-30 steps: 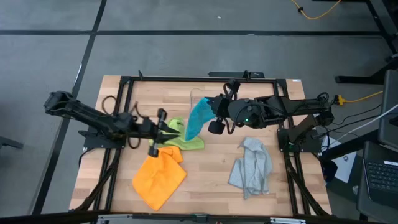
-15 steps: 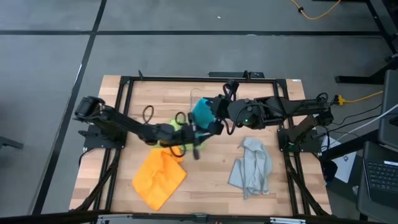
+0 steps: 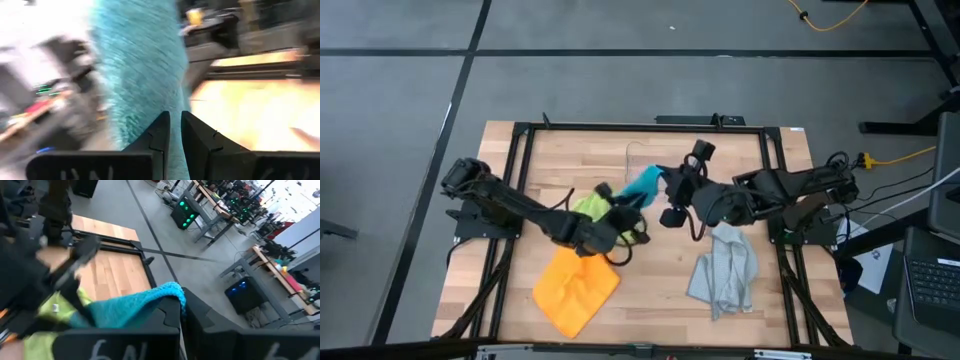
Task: Fold microfiber towels
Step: Fold the blue towel
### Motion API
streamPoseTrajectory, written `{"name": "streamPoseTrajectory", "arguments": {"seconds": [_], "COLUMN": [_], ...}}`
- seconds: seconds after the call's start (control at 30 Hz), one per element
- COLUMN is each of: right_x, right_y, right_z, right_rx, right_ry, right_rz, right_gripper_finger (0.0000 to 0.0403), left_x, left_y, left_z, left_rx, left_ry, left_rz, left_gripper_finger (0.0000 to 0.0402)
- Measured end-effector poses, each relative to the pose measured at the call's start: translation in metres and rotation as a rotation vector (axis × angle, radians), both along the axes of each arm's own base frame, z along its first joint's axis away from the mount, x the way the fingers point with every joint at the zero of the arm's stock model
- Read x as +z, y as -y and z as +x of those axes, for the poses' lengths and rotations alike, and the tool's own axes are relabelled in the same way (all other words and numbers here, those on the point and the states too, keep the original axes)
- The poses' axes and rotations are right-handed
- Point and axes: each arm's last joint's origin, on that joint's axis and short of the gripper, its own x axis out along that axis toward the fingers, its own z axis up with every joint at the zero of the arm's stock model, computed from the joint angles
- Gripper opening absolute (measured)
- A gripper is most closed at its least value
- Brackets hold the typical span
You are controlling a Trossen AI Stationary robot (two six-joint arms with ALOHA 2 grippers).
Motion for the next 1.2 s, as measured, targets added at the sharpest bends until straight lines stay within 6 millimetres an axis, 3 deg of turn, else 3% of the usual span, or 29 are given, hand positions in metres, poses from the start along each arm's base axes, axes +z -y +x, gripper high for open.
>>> {"name": "streamPoseTrajectory", "arguments": {"seconds": [0.13,0.33,0.5,0.8,0.97,1.2], "right_x": [-0.002,-0.002,-0.002,-0.012,-0.020,-0.019], "right_y": [-0.006,-0.005,0.003,0.022,0.025,0.031], "right_z": [-0.003,-0.003,-0.001,0.011,0.019,0.020], "right_rx": [0.009,-0.011,-0.044,-0.065,-0.055,-0.085], "right_ry": [-0.009,0.000,0.001,-0.036,-0.075,-0.076], "right_rz": [0.015,0.017,0.015,0.064,0.063,0.051], "right_gripper_finger": [0.0000,0.0001,0.0001,0.0001,0.0001,0.0000], "left_x": [0.005,0.023,0.026,0.031,0.039,0.046], "left_y": [0.013,0.033,0.039,0.018,-0.008,-0.016], "left_z": [-0.014,-0.020,-0.022,-0.005,0.001,0.002], "left_rx": [0.219,-0.050,-0.093,-0.282,-0.127,-0.100], "left_ry": [-0.012,0.097,0.129,0.253,0.275,0.302], "left_rz": [0.085,-0.012,-0.032,-0.125,-0.060,-0.027], "left_gripper_finger": [0.0039,0.0039,0.0039,0.0039,0.0039,0.0039]}}
